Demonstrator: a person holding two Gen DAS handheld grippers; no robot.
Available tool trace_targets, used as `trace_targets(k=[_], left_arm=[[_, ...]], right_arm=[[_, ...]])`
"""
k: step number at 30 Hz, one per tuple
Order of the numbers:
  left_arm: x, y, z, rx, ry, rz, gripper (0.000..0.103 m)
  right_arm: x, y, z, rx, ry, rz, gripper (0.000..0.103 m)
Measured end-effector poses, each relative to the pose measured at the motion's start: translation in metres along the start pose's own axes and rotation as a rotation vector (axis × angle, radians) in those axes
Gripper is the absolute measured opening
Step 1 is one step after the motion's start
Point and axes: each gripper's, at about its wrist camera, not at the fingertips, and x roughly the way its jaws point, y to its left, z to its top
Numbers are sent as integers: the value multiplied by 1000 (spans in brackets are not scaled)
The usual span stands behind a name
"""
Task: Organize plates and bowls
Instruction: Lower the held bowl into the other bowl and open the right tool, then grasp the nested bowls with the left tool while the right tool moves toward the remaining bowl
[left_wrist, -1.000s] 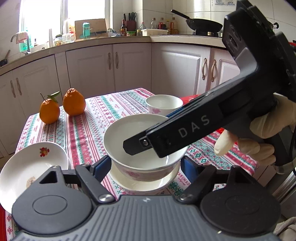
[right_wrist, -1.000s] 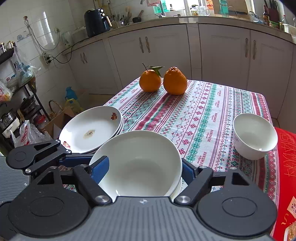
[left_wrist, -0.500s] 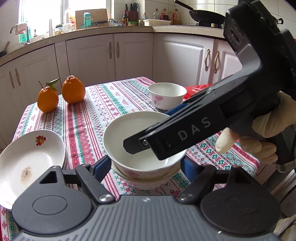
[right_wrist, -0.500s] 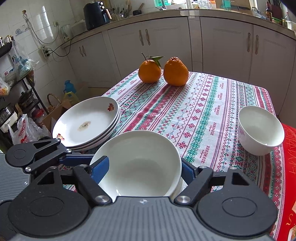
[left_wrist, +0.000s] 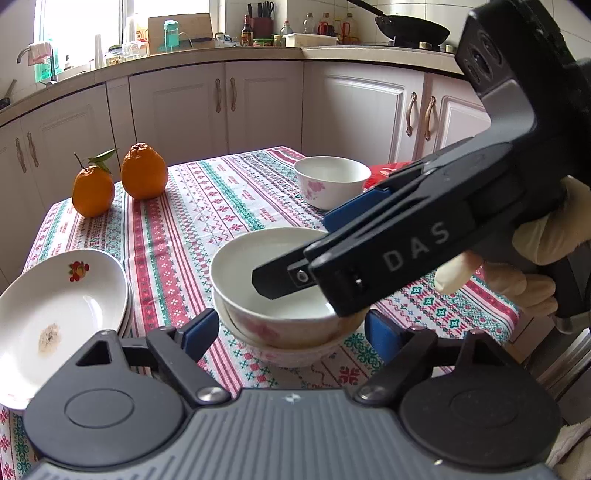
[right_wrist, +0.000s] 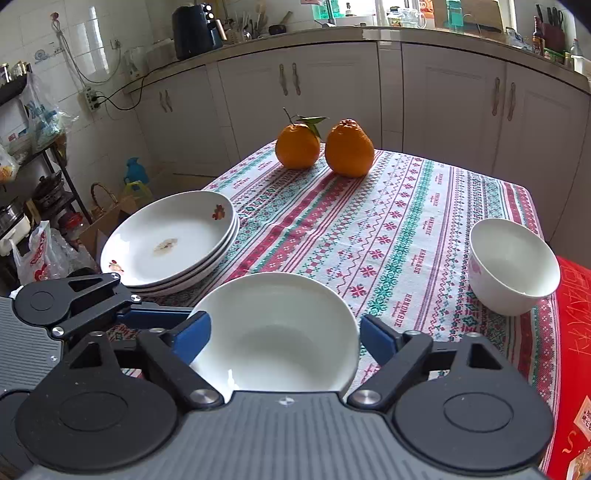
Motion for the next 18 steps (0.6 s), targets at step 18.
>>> trace_targets(k=[18], left_arm=[[-29, 6, 4, 63, -12, -67, 92]], right_arm=[[-31, 8, -13, -32, -82, -101, 103]])
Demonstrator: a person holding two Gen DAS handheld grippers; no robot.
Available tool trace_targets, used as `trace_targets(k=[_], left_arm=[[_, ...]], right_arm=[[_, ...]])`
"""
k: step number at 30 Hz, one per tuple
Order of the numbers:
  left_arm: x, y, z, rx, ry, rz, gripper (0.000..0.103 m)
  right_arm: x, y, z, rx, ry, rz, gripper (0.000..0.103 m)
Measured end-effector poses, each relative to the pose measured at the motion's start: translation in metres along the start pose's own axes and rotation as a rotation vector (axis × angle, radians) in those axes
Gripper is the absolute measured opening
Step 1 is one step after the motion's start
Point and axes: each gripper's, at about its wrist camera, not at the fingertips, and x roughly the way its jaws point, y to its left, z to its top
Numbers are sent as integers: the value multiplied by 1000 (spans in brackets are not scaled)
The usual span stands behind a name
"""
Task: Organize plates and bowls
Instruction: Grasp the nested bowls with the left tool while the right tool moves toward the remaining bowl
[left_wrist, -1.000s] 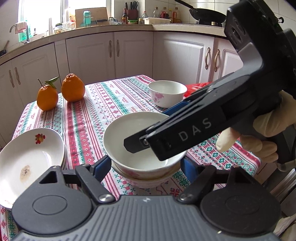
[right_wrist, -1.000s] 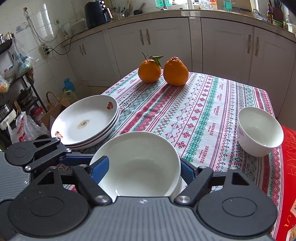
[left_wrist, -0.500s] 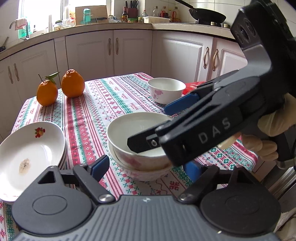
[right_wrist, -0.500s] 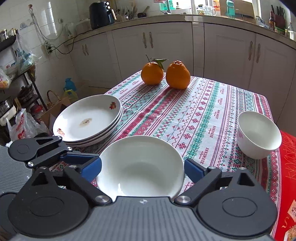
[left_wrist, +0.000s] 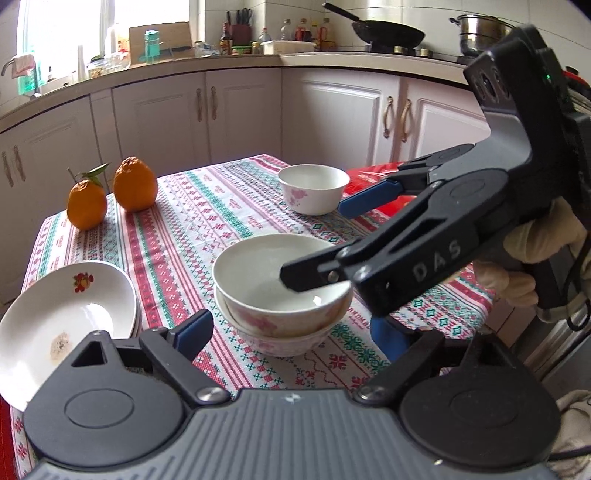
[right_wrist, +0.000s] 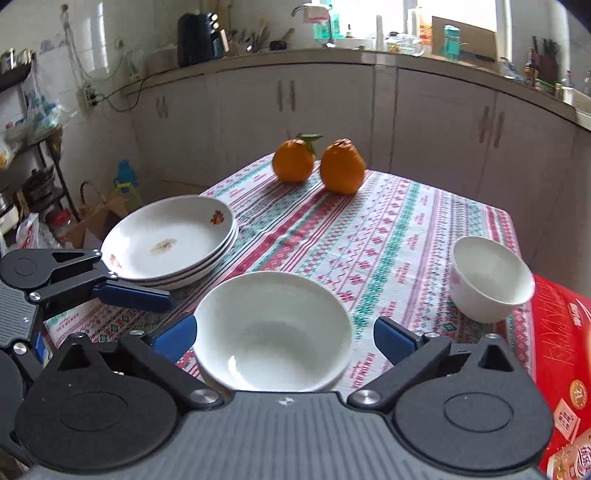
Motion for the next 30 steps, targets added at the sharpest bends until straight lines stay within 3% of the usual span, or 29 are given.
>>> trace_targets(k=[4, 10, 20, 30], left_arm=[[-3, 0, 11, 50, 1, -30, 95], [7, 7, 34, 90, 11, -60, 97], [56, 19, 79, 107, 45, -108, 97], [123, 26, 118, 139, 88, -147, 97]], right_arm=[[-16, -19, -5, 47, -47, -62, 103], [-18, -48, -22, 71, -59, -238, 103], [16, -86, -51, 145, 42, -284, 103], [39, -118, -52, 176, 69, -317, 103]])
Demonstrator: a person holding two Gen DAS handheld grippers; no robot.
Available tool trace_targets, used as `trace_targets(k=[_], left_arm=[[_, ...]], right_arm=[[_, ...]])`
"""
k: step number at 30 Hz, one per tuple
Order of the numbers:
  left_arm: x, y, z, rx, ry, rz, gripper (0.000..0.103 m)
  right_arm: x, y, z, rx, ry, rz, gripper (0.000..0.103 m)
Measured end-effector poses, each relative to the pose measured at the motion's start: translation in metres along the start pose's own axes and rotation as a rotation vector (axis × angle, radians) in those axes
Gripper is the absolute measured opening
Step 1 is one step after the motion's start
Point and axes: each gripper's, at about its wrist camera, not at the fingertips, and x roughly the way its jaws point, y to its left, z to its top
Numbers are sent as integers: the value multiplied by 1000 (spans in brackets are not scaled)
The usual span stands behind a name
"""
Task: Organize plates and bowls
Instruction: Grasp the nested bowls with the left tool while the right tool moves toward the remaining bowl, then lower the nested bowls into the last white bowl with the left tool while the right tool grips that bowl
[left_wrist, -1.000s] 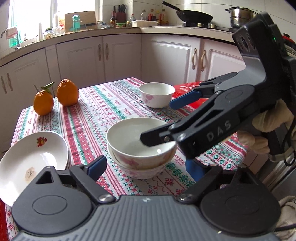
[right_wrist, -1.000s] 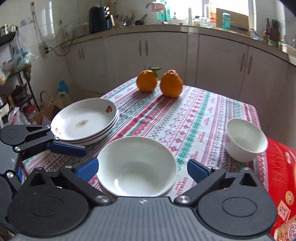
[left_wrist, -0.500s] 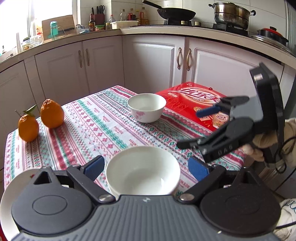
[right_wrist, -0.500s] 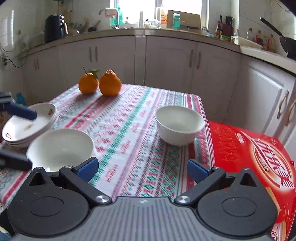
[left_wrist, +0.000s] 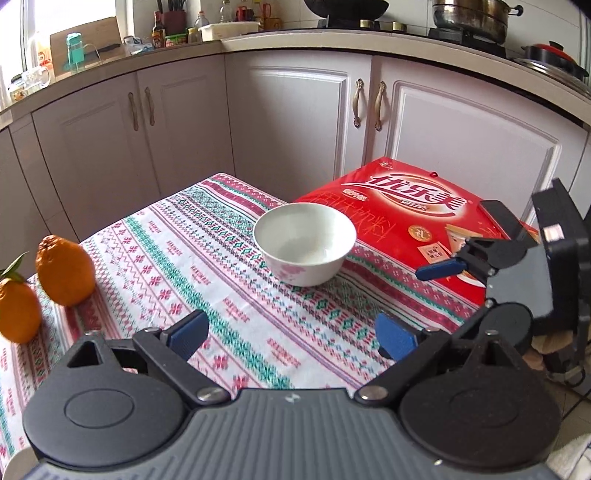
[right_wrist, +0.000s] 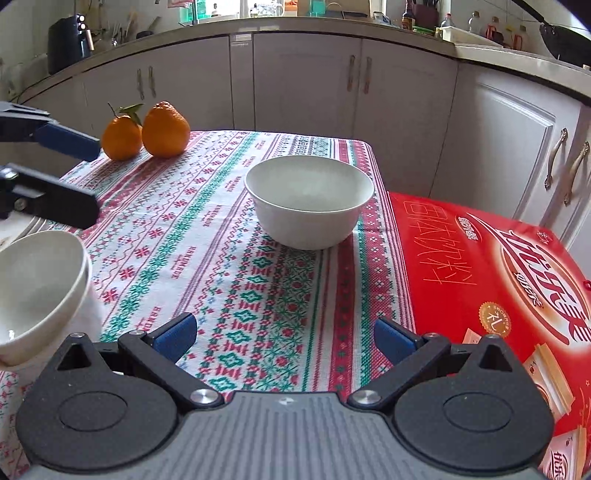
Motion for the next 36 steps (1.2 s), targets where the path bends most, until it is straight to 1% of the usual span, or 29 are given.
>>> trace_targets(k=[9, 16, 18, 20, 24, 29, 36], left_arm=[[63, 19, 29, -15, 30, -53, 96], [100, 23, 50, -10, 41, -86, 94], [109, 25, 54, -26, 48, -93, 92], [118, 27, 57, -41, 62, -107, 83], [130, 30, 61, -54, 65, -111, 81], [141, 29, 66, -57, 81, -128, 71], [149, 25, 69, -41, 92, -141, 66]], right_arm=[[18, -7, 22, -45, -46, -16, 103], [36, -11, 41, -87, -82, -23, 103], [41, -13, 46, -91, -82, -17, 102], [45, -14, 49, -91, -83, -11, 102], [47, -15, 54, -103, -95, 2, 101], [49, -16, 57, -104, -96, 7, 92], [48, -14, 57, -109, -99, 12, 87]])
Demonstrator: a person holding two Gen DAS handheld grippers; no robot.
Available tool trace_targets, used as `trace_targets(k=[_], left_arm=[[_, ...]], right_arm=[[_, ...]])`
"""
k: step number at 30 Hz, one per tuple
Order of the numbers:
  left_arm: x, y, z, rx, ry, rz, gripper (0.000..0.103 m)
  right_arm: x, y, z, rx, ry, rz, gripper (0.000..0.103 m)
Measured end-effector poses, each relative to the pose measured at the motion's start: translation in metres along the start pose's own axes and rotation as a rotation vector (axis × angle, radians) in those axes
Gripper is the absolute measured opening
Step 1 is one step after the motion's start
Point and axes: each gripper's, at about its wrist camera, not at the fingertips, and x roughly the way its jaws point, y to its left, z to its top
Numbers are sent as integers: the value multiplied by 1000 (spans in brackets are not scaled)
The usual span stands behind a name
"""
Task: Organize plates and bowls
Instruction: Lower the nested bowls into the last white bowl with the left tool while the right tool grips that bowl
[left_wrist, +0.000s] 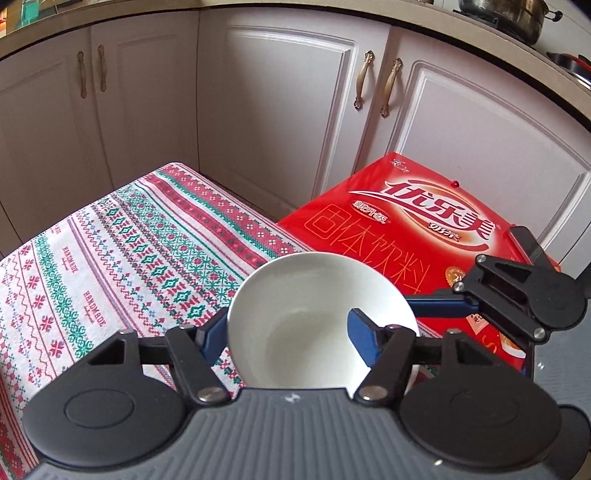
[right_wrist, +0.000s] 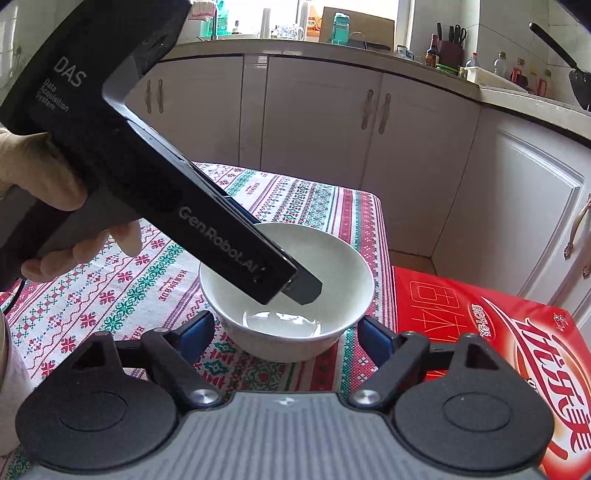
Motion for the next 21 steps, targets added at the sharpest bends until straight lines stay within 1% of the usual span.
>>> trace_targets(k=[13, 21], left_arm=[[4, 1, 2, 15, 11, -5, 65], [-5, -5, -2, 26, 10, -5, 65]], right_arm=[[2, -1, 1, 2, 7, -3, 86], [-6, 1, 3, 2, 18, 5, 86]])
